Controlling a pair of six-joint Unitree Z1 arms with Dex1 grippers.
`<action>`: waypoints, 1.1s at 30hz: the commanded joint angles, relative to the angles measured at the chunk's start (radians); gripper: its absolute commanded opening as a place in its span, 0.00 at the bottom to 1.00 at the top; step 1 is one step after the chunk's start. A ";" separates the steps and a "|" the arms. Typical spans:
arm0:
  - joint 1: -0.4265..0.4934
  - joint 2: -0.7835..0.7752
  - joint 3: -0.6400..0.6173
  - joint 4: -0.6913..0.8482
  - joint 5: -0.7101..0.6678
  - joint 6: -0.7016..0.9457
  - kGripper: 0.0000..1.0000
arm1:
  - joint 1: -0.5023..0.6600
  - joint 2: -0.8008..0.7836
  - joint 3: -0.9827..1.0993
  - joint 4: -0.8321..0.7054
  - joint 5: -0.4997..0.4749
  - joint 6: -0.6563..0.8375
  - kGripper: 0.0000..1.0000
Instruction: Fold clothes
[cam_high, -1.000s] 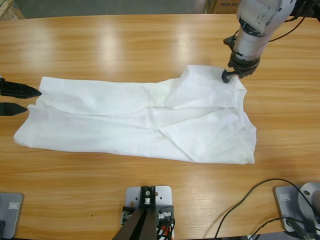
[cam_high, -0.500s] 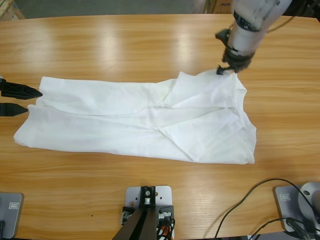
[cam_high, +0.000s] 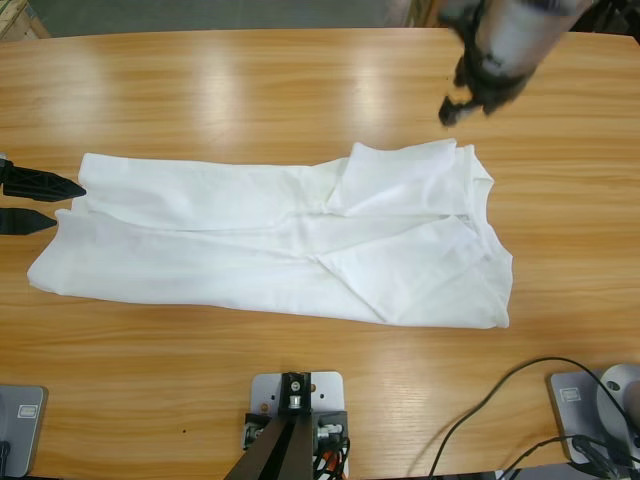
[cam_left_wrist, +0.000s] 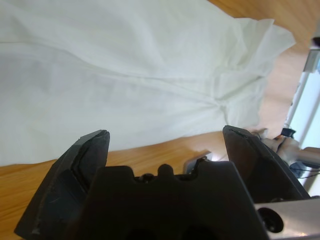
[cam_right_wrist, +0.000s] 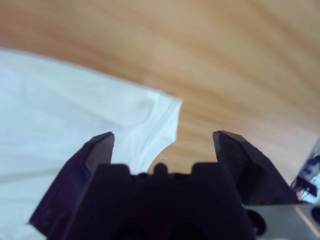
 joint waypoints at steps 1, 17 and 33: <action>-0.009 0.017 0.014 0.010 0.014 0.006 0.87 | 0.079 0.111 0.137 -0.047 0.071 0.129 0.80; -0.009 0.010 0.016 0.014 0.014 0.006 0.87 | 0.073 0.215 -0.021 -0.027 0.059 0.028 0.81; -0.009 -0.008 0.013 0.006 0.030 0.005 0.87 | 0.058 0.039 -0.038 0.020 0.059 0.024 0.81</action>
